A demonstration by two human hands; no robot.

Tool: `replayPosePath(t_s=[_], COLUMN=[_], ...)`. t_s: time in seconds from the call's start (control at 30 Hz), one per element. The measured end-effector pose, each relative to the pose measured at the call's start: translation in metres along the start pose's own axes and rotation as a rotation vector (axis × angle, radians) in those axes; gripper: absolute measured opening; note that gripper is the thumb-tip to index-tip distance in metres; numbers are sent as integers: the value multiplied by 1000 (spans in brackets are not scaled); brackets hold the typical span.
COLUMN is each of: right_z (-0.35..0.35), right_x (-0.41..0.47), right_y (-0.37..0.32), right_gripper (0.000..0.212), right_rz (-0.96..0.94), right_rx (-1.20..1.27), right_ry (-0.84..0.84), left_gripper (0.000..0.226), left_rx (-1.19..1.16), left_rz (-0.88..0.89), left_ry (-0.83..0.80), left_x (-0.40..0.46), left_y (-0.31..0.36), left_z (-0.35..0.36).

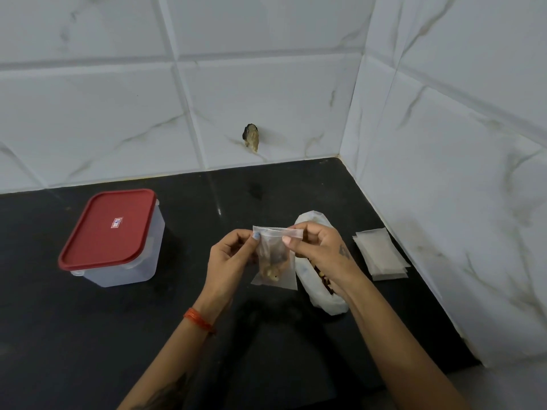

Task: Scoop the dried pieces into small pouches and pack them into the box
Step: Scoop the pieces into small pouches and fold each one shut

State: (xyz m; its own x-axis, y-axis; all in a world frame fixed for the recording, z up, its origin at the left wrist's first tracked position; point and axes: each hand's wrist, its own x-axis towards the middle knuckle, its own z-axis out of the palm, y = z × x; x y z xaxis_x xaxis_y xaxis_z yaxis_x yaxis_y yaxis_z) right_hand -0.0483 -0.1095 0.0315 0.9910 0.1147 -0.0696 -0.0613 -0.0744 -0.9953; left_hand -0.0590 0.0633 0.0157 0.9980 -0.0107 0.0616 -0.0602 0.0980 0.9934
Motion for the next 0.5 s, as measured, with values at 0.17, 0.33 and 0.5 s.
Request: replayPosePath(t_s=[0.17,0.33,0.5], right_z=[3,1,-5], right_x=[3,4,5], right_y=[4,2,2], right_gripper=[6,6,6], right_rz=[55,54,49], right_rx=[44,57,51], right_ry=[2,-11,-53], left_gripper=[22,12,11], left_rx=[-37,14,18], left_rz=[-53,-56,-53], left_ry=[-26,26,75], left_x=[-3,-2,-4], left_y=[3,1,-1], left_z=[6,11,19])
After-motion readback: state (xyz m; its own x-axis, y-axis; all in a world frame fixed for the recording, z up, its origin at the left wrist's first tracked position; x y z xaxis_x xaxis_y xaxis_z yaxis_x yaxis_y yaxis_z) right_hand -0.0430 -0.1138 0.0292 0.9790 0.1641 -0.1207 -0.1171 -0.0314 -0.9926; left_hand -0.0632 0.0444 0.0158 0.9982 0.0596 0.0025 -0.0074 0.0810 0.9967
